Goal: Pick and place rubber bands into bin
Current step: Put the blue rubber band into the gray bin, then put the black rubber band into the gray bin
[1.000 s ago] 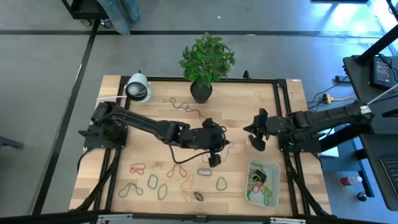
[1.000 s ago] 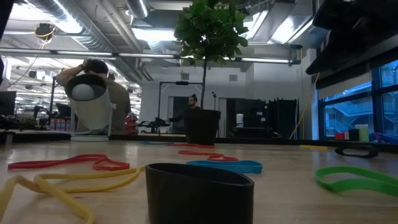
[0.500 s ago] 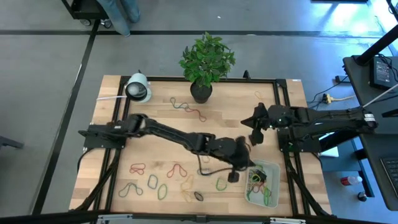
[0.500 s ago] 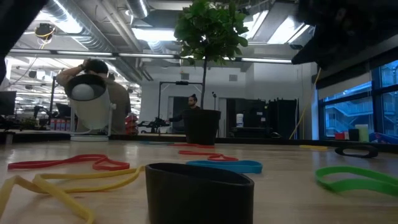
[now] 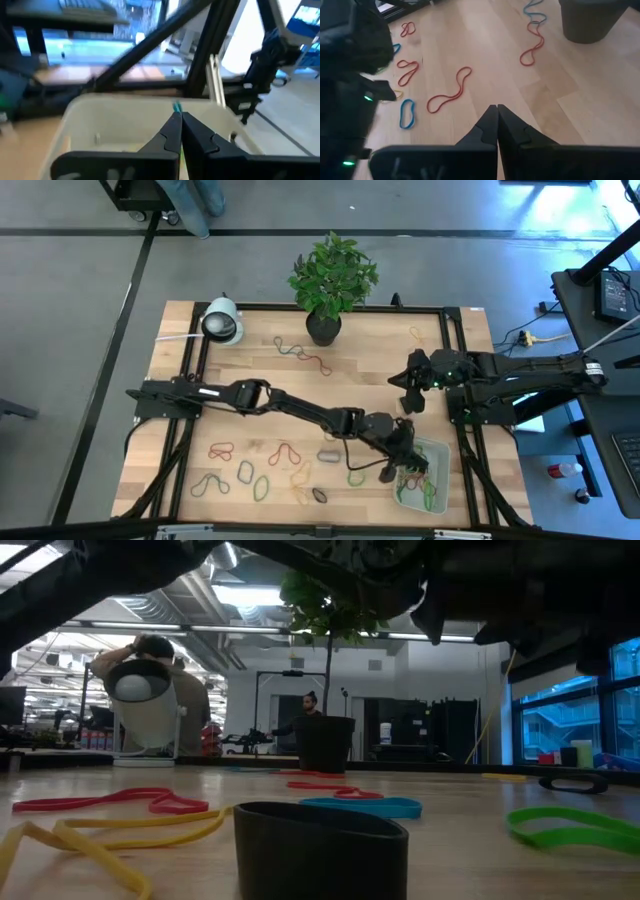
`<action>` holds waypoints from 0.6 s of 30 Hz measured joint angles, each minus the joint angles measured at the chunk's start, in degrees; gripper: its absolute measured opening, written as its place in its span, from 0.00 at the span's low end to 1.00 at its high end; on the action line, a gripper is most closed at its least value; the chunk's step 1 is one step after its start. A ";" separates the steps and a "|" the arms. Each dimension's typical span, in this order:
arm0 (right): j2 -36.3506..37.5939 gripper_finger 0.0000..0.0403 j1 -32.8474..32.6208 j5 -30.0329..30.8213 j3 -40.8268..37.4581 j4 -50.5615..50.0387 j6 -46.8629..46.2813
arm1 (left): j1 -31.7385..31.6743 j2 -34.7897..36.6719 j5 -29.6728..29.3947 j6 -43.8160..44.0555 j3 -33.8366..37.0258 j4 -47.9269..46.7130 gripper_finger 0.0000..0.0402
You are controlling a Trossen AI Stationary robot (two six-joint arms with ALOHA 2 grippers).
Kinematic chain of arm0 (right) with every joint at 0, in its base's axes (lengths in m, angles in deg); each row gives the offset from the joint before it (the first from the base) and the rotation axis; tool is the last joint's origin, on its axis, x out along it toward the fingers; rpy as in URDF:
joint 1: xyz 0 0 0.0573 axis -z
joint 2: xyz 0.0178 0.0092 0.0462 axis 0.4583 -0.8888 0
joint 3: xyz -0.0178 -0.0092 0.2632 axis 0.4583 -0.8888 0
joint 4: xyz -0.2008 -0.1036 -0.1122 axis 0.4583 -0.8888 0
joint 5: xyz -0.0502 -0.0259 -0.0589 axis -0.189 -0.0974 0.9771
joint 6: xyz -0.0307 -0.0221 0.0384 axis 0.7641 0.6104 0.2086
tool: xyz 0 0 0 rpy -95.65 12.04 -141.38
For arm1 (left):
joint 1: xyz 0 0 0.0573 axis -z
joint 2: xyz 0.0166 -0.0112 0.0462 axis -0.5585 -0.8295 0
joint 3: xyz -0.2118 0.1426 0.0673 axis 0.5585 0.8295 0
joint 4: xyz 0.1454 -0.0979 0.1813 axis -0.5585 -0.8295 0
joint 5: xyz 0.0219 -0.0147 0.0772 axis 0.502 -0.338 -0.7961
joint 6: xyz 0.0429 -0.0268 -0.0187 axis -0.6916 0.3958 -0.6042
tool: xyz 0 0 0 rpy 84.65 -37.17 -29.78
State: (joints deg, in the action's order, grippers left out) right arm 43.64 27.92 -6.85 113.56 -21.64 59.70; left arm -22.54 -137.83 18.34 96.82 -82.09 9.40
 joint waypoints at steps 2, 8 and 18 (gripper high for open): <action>0.02 0.00 0.00 0.00 0.00 -0.04 0.00 | 0.06 -0.17 -0.01 -0.01 -0.04 -1.71 0.01; 0.02 0.01 0.00 0.02 0.00 -0.19 0.09 | 0.03 -0.13 0.10 -0.94 -0.15 -8.66 0.15; 0.01 0.02 0.00 0.16 0.00 -0.80 0.27 | -1.60 6.82 -0.09 -4.21 -0.11 -27.30 0.38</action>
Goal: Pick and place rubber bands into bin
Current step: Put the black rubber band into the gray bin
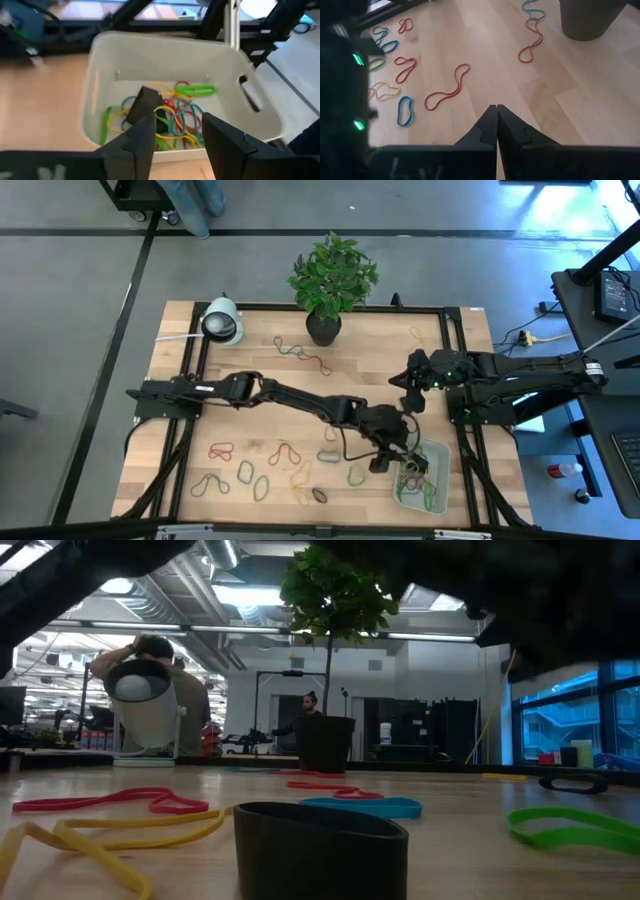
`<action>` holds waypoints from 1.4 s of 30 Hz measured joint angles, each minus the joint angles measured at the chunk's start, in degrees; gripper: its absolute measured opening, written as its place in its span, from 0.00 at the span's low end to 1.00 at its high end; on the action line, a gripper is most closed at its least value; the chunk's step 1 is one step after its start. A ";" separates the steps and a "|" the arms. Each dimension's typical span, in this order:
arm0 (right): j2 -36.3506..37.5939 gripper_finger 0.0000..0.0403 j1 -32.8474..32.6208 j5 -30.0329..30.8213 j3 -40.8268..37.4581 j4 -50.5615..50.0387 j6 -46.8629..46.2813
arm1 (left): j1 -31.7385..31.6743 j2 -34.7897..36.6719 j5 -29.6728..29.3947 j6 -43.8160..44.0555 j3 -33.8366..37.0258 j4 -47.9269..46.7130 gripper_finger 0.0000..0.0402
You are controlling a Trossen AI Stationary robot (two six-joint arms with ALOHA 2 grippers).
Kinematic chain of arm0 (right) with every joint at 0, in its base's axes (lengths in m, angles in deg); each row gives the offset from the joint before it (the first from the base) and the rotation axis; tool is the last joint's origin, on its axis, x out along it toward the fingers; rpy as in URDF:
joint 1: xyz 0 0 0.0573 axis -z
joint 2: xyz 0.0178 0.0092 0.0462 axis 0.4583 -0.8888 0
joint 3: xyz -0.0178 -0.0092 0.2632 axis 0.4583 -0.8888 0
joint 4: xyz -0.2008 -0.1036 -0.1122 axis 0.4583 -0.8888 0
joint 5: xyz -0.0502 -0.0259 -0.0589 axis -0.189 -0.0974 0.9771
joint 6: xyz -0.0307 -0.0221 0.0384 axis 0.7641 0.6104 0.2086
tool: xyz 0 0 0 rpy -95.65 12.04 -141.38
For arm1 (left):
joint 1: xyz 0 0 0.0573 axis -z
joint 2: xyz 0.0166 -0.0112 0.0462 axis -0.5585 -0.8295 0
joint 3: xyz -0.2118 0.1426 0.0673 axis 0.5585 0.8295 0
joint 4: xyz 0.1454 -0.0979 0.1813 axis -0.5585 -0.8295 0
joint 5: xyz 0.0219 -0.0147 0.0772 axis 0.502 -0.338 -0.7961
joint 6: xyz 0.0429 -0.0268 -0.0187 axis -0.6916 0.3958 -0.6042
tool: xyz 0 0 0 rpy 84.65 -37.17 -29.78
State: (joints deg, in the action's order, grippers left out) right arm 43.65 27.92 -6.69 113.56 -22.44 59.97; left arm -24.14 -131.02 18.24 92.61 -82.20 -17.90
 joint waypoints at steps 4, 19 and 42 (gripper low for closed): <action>0.01 0.02 -0.02 1.95 0.00 -0.58 0.16 | 0.04 4.63 -2.95 -0.18 -0.02 -8.40 0.38; -0.26 0.02 -0.04 4.83 -0.02 -2.41 -7.73 | 2.81 23.55 -14.83 2.18 24.56 -8.24 0.00; -29.12 0.04 0.00 1.61 11.07 -31.19 -36.26 | 3.30 93.43 -26.00 12.06 93.57 2.89 0.00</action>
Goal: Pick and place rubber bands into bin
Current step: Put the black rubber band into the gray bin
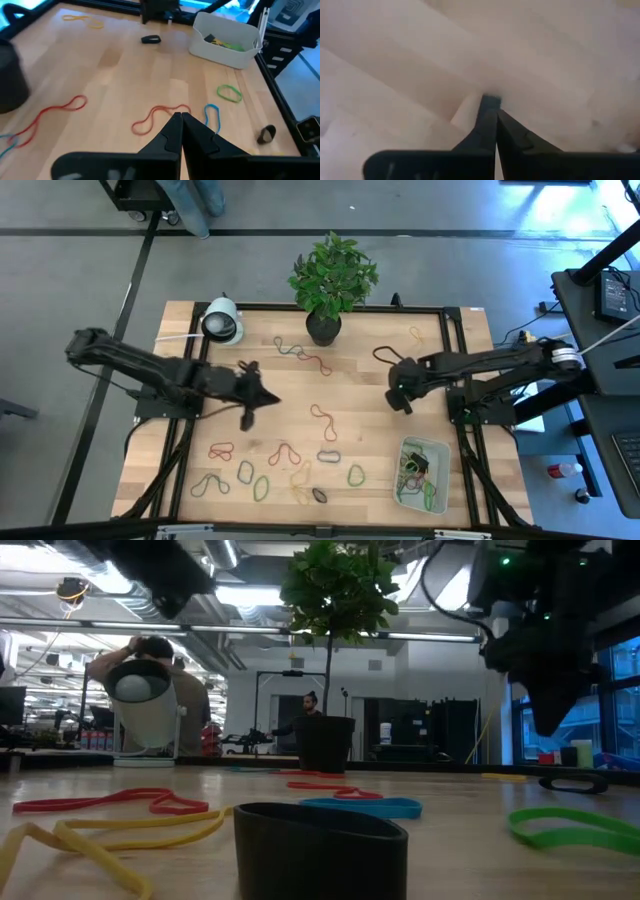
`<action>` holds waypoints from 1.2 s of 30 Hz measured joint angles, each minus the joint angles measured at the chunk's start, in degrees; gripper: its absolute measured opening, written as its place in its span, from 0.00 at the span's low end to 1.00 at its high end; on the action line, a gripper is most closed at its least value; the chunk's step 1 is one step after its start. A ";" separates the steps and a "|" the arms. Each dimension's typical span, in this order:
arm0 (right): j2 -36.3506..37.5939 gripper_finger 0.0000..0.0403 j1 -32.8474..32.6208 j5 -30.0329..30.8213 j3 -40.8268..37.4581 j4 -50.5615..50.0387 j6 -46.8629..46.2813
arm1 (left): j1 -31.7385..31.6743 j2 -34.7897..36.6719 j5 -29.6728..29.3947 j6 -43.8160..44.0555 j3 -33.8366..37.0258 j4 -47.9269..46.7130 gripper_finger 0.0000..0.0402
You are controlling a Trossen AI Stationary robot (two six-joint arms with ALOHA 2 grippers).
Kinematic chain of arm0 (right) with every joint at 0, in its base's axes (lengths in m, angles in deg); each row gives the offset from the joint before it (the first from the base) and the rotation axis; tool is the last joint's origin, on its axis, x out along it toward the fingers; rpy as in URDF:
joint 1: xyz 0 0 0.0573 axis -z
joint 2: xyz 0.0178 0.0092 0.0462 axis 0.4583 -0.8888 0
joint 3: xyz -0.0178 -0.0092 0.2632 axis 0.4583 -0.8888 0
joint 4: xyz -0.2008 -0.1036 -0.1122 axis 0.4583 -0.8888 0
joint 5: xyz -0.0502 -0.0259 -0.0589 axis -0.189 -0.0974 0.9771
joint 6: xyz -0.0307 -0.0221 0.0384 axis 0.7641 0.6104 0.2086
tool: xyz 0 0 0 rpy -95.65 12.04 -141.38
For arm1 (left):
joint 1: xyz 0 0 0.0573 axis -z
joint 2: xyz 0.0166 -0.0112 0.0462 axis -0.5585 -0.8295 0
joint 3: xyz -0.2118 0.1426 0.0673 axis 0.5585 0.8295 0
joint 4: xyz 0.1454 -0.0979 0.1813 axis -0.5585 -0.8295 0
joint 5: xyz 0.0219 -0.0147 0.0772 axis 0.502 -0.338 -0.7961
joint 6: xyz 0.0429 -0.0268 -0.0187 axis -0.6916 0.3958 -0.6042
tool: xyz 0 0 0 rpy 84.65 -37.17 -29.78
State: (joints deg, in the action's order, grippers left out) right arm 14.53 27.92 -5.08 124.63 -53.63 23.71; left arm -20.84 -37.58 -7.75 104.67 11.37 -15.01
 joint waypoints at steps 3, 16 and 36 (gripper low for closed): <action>-2.38 0.10 -0.01 -3.45 0.96 0.66 -1.38 | -0.48 6.10 0.02 -0.10 1.34 -4.81 0.00; -11.56 0.43 -0.15 -4.84 1.02 0.54 -9.06 | -0.64 19.12 -0.09 -2.42 1.47 -18.23 0.01; -17.41 0.03 -4.56 -8.49 2.46 5.22 -12.17 | -0.48 19.81 0.66 -3.34 1.47 -21.43 0.00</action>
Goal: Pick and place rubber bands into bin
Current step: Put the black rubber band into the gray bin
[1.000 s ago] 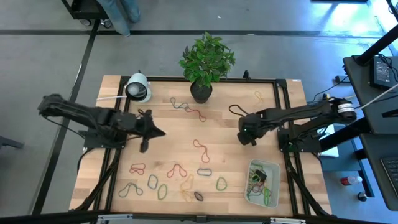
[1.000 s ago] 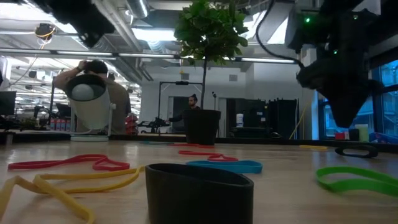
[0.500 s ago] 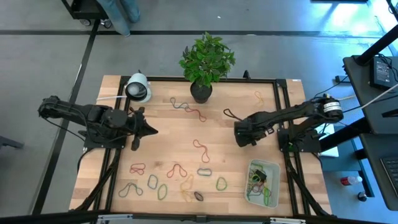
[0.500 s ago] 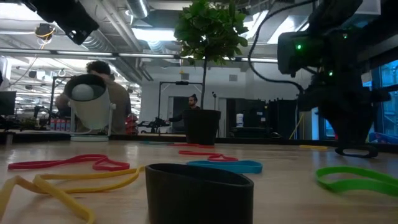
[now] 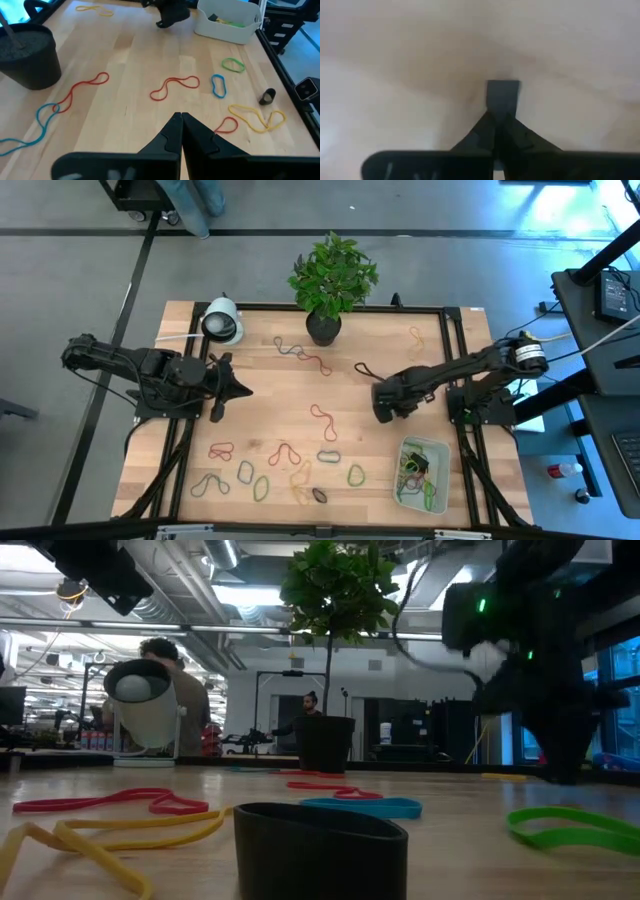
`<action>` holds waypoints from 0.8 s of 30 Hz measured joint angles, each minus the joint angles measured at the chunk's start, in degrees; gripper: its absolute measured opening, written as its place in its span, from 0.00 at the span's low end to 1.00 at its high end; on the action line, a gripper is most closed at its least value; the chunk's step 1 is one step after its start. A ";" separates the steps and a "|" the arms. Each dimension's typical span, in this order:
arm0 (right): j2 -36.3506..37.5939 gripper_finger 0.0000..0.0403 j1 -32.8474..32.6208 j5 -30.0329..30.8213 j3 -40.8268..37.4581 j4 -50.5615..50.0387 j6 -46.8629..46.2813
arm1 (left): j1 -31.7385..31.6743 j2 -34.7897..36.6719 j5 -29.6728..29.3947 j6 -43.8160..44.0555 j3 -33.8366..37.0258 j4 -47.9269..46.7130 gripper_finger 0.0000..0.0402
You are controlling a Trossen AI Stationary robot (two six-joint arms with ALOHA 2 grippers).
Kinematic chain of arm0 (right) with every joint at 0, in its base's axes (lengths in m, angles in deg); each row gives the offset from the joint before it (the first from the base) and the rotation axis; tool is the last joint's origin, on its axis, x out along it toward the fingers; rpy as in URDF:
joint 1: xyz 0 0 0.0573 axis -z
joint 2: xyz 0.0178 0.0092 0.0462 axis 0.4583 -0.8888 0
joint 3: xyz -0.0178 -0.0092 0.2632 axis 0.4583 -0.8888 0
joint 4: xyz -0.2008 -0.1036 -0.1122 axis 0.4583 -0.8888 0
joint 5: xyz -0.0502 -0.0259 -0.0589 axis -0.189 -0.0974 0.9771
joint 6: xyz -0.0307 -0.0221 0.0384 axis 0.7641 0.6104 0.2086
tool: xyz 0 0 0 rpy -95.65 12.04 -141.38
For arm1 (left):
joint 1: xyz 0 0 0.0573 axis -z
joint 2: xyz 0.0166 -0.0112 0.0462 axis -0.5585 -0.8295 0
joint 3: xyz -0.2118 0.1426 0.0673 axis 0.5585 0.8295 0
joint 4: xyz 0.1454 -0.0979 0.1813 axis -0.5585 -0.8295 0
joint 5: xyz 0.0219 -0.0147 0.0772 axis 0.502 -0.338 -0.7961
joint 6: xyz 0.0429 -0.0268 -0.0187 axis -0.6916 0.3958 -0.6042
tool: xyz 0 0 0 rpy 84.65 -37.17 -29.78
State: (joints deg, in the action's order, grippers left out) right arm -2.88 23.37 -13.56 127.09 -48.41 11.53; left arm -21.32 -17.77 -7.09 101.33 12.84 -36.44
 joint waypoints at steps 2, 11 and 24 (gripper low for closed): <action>1.86 0.02 -1.78 0.04 1.06 -0.31 -1.39 | -0.01 0.00 0.00 -0.98 0.00 -0.01 0.00; 6.34 0.01 -13.37 3.32 15.69 -15.10 -12.17 | 0.01 -0.02 -0.48 -1.91 0.00 -0.11 0.00; 5.07 0.00 -39.74 0.75 21.77 -16.94 -43.46 | 0.01 -0.02 -0.44 -1.40 -0.01 -0.09 0.01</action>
State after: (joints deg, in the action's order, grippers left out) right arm 2.19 -16.37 -12.81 148.86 -65.36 -31.92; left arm -21.31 -17.79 -7.53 99.93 12.83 -36.53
